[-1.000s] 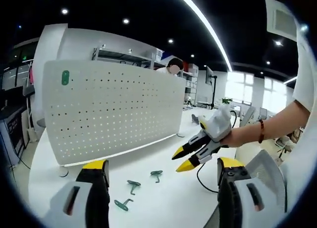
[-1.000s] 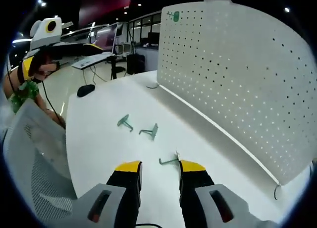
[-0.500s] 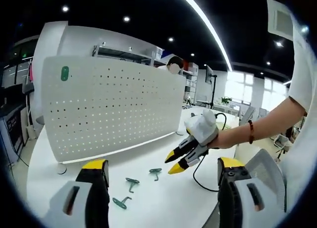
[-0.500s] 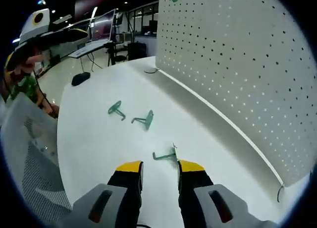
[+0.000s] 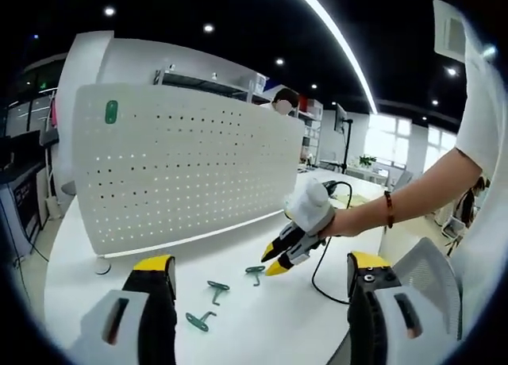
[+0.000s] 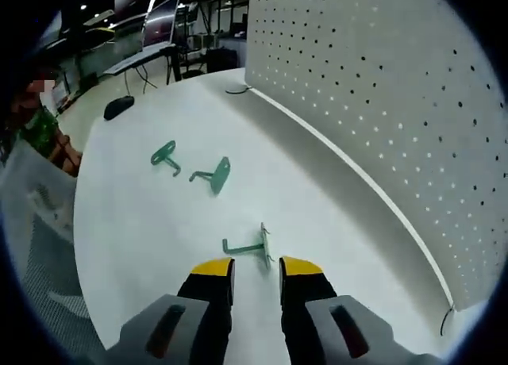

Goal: Insert the hook assembly into the mounting plate slot until the hook locks in place.

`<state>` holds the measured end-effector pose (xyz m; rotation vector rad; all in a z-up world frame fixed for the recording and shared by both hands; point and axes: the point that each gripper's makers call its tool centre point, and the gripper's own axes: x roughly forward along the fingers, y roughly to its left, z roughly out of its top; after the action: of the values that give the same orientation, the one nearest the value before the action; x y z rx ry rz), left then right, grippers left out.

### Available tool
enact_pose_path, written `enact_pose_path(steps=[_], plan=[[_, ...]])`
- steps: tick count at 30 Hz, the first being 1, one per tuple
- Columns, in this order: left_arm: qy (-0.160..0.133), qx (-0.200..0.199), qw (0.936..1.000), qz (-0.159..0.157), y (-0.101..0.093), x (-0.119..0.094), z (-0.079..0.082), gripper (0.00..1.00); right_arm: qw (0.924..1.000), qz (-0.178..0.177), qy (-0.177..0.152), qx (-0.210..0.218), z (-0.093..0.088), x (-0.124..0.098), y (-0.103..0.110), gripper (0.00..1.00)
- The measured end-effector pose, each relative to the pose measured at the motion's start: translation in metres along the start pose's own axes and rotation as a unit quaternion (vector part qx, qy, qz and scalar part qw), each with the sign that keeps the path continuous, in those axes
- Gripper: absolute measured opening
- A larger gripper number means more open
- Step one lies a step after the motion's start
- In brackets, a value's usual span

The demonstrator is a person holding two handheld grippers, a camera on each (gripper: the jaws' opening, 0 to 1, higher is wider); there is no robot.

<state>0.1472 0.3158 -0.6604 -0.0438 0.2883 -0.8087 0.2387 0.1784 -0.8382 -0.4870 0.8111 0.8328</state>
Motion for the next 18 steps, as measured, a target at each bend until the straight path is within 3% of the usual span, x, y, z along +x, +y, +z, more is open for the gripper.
enact_pose_path(steps=[4, 18], plan=[[0.001, -0.001, 1.0000, 0.004, 0.002, 0.000, -0.001, 0.87, 1.0000, 0.000, 0.002, -0.002, -0.002, 0.004, -0.002, 0.15], [0.008, -0.007, 0.9999, 0.009, 0.005, 0.002, -0.007, 0.87, 0.9996, -0.005, 0.024, -0.011, -0.006, 0.018, -0.006, 0.09]])
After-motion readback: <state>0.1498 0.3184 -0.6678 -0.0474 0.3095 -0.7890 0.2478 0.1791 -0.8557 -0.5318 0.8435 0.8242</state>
